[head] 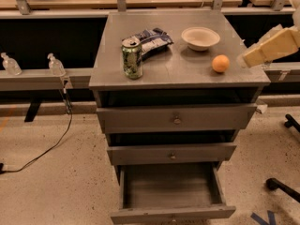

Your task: Place orange into bottom drawer

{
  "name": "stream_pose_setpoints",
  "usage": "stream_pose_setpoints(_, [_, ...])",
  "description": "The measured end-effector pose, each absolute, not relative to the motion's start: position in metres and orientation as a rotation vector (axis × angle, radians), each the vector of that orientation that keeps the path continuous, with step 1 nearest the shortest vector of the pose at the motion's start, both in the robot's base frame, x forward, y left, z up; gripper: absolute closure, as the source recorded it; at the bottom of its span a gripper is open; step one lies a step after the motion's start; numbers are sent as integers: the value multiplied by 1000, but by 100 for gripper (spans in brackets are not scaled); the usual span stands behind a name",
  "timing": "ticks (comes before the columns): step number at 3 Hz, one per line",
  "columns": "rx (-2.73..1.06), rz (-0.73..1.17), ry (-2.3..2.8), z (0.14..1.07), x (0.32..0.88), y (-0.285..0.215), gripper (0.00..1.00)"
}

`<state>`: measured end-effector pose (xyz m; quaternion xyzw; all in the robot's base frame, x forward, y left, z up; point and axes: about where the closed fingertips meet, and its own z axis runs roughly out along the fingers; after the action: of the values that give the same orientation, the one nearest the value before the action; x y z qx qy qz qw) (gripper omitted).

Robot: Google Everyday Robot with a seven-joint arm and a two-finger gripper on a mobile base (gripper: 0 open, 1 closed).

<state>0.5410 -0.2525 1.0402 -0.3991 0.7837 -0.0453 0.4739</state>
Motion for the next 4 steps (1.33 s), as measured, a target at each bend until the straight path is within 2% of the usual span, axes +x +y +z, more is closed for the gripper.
stream_pose_setpoints(2, [-979,-89,1888,1042,545,-246,0])
stream_pose_setpoints(3, [-953,-13,1810,1032,569,-232,0])
stream_pose_setpoints(4, [-806,141,1712,1010,633,-211,0])
